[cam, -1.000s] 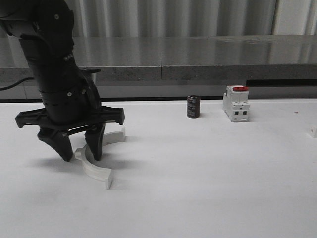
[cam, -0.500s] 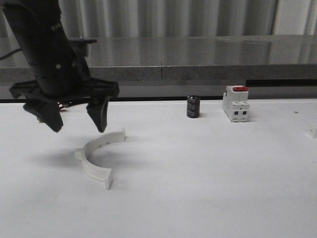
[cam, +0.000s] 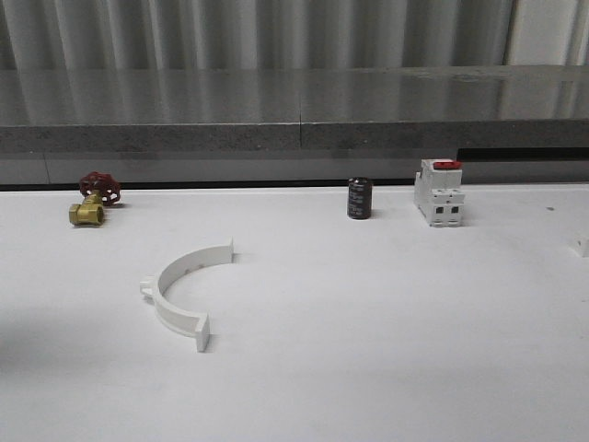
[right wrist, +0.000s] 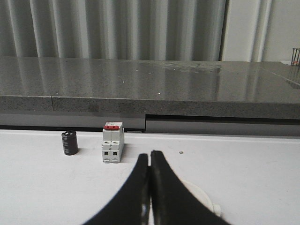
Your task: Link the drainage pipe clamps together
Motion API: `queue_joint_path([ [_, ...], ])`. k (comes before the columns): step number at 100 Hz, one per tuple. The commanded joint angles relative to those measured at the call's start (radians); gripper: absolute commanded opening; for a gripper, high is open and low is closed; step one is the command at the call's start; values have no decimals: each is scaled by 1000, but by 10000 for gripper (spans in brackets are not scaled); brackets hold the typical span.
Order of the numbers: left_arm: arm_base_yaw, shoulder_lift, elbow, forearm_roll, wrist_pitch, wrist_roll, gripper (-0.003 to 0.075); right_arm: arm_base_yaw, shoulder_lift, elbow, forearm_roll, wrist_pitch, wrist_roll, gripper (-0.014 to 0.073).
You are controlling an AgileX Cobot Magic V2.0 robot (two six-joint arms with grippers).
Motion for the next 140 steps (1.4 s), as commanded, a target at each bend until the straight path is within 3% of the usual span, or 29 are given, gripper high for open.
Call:
queue_joint_path([
  [1,24,-140,53,-36,-79,37,566,-1,-14,-20,-11,-84,-5,-57],
  [20,23,-416,270,-66,-165,39,566,-1,-14,-20,-11,-84,-5,-57],
  [54,23,-832,521,-75,-139,39,547,-1,-14,-20,-11,-84,-5,-57],
  [66,23,-903,562,-75,-139,39,418,-1,-14,-20,-11,-84,-5,-57],
  [91,23,-924,582,-75,-139,39,-4,-1,-14,-22,-11,-143,-5,-57],
  [98,23,-924,582,-72,-139,39,-20,-1,-11,-42,-10,-135,-5,-57],
  [116,23,-924,582,-67,-139,39,-20,-2,65,-222,-10,84,-5,-57],
  [140,23,-924,582,-67,-139,39,-20,-2,419,-622,-10,540,11,-57],
])
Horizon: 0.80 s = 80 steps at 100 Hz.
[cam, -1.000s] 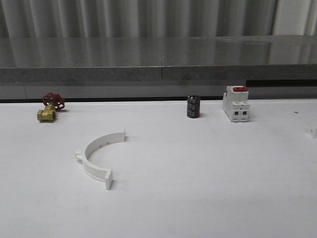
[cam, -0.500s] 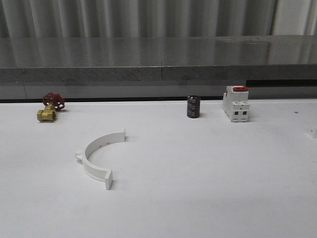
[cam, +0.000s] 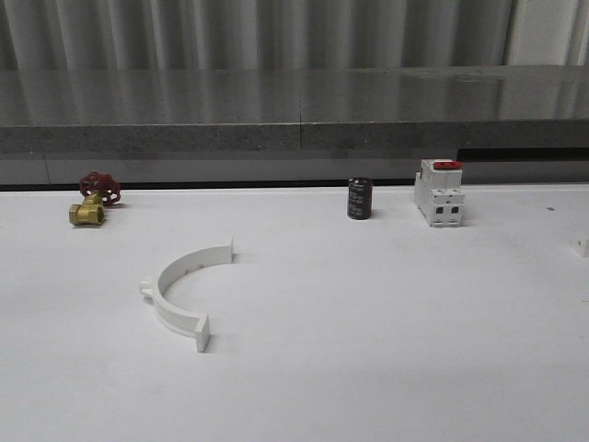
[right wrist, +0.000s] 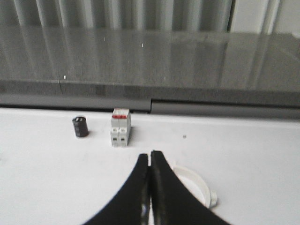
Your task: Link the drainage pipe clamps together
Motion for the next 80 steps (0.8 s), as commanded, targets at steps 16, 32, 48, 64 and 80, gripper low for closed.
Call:
queue_joint_path([
  [16,2,6,-29,-1,-75,2,-20,-2,378,-370,9,313,5,-57],
  [32,2,6,-29,-1,-75,2,-20,-2,538,-442,24,311,5,-57],
  [48,2,6,-29,-1,-75,2,-20,-2,632,-448,33,321,5,106],
  [64,2,6,-29,-1,-75,2,-20,-2,664,-448,41,346,6,451],
  [80,2,6,-29,-1,-75,2,-20,-2,718,-495,57,358,7,488],
])
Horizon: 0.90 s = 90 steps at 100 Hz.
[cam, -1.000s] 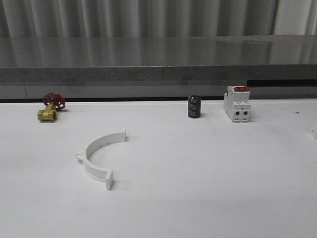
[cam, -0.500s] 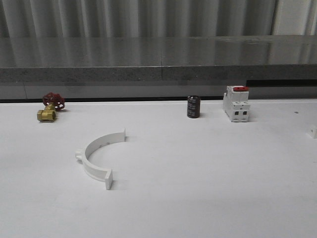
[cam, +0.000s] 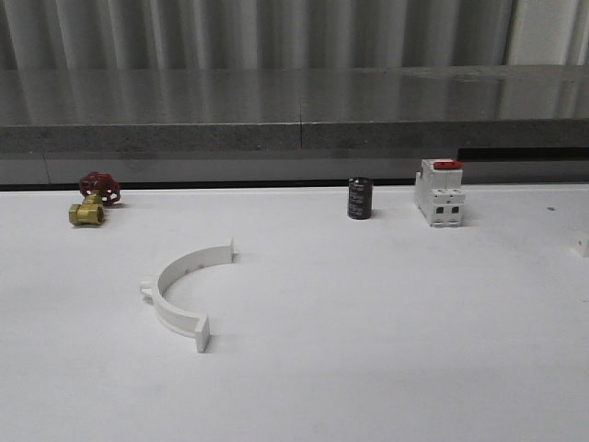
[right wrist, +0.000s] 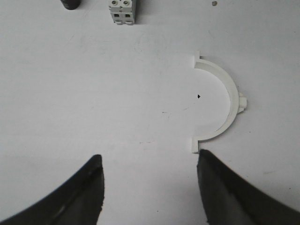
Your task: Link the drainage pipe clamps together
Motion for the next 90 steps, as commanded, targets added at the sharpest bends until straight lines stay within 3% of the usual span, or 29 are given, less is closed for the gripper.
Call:
queue_joint_path([
  [1,2,6,-29,-1,-75,2,-20,-3,32,-70,26,-37,1,488],
  [14,2,6,-29,-1,-75,2,-20,-20,153,-159,31,-29,1,488],
  [39,2,6,-29,-1,-75,2,-20,-183,412,-296,36,12,-105,488],
  [59,2,6,-29,-1,-75,2,-20,-264,576,-328,39,-23,-171,488],
  [90,2,6,-29,-1,-75,2,-20,-304,738,-328,39,-70,-193,488],
])
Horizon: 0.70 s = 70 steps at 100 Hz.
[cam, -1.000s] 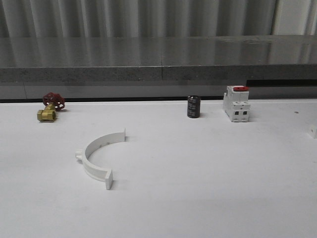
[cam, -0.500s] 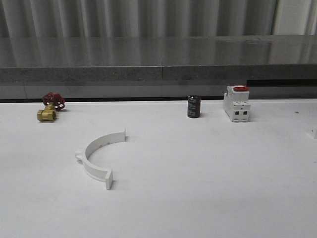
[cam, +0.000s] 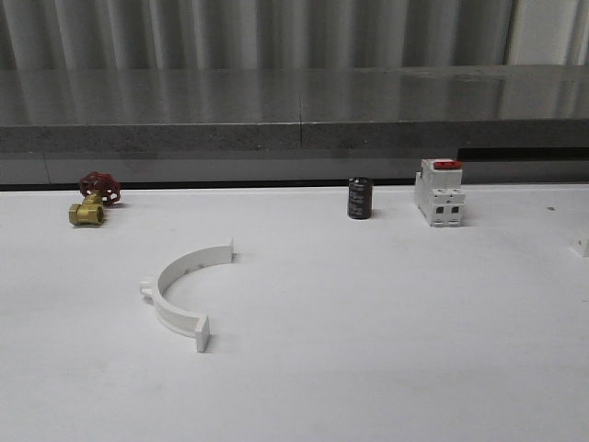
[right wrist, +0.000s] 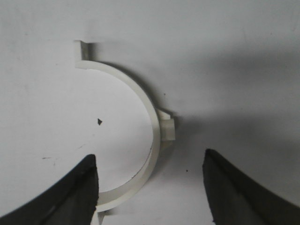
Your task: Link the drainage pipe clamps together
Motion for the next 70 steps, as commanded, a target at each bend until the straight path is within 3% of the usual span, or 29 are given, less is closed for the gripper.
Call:
queue_joint_path([
  [1,2,6,-29,-1,-75,2,-20,-8,1,-28,8,-39,-14,488],
  [54,2,6,-29,-1,-75,2,-20,-8,118,-32,6,-66,-56,484],
  [70,2,6,-29,-1,-75,2,-20,-8,119,-32,6,-75,-56,341],
])
